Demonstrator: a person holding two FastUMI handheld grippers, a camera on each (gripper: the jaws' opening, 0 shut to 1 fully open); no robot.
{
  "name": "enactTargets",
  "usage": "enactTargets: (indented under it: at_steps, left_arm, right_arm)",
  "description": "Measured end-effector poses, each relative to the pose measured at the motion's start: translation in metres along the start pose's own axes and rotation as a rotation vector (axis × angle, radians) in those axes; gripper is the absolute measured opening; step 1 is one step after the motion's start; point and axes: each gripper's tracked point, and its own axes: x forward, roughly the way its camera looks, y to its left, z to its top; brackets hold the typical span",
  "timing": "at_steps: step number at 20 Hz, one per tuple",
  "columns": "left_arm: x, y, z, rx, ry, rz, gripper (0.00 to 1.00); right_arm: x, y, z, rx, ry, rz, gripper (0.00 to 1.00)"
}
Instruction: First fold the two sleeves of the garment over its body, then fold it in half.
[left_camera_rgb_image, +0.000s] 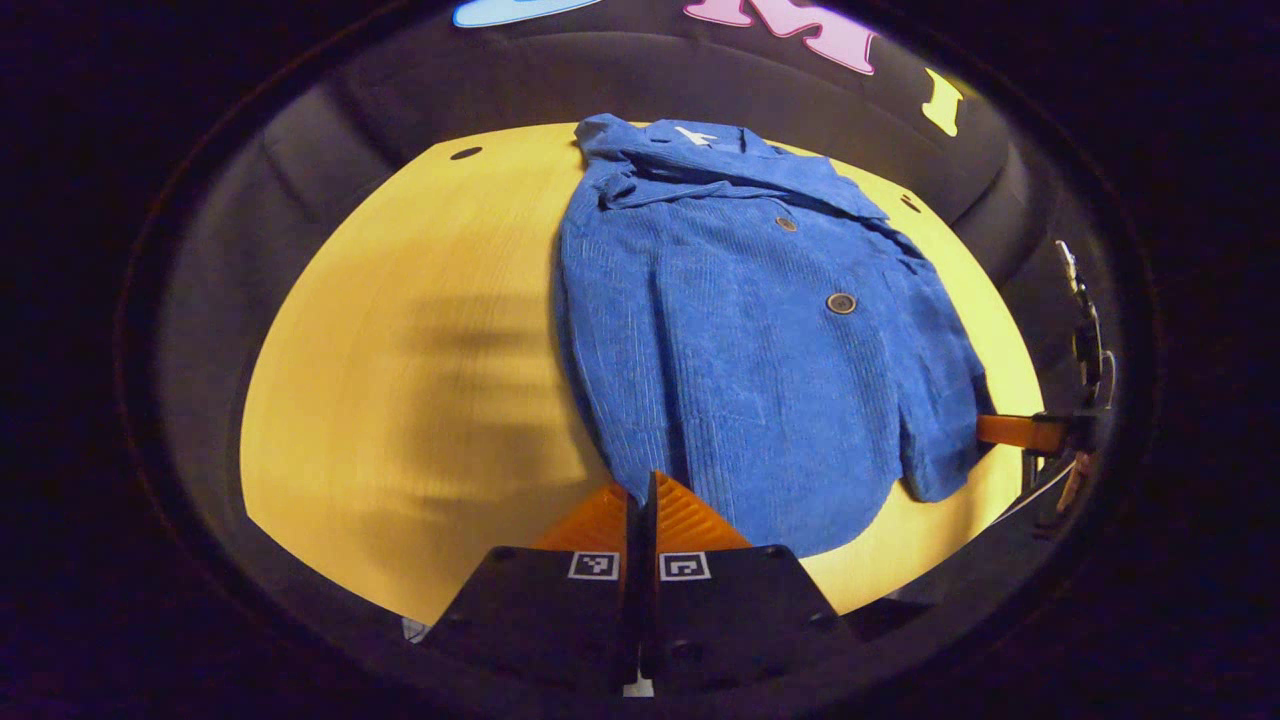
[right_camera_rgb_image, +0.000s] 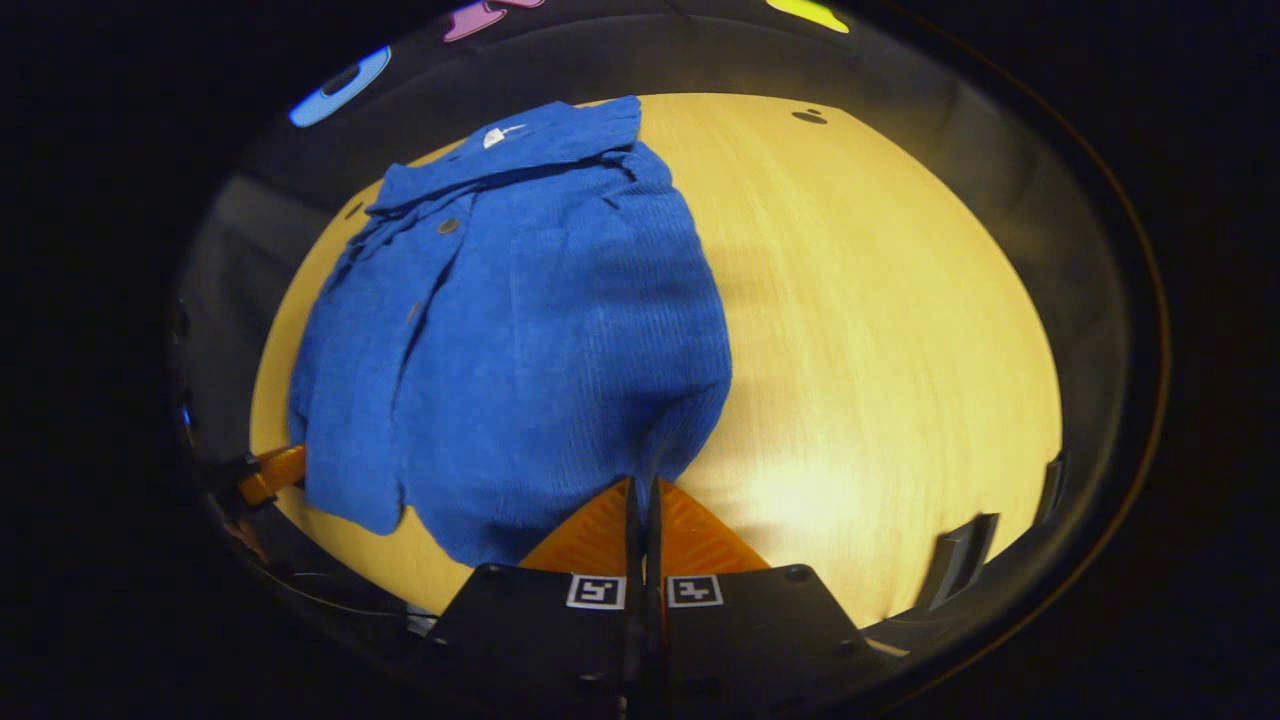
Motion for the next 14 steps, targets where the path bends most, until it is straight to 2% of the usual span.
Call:
enactTargets:
  at_steps: [3, 7, 14]
  left_arm:
    - [0.002, -0.001, 0.002, -0.061, 0.003, -0.013, 0.00]
    - [-0.017, -0.004, 0.012, -0.060, -0.026, -0.029, 0.00]
    - [-0.050, -0.019, 0.076, -0.071, -0.116, -0.068, 0.00]
  right_arm:
    - [-0.001, 0.000, 0.004, 0.018, -0.002, 0.004, 0.01]
    - [-0.017, -0.002, 0.025, 0.016, -0.037, 0.005, 0.01]
    - [-0.054, 0.019, 0.093, 0.017, -0.144, 0.072, 0.01]
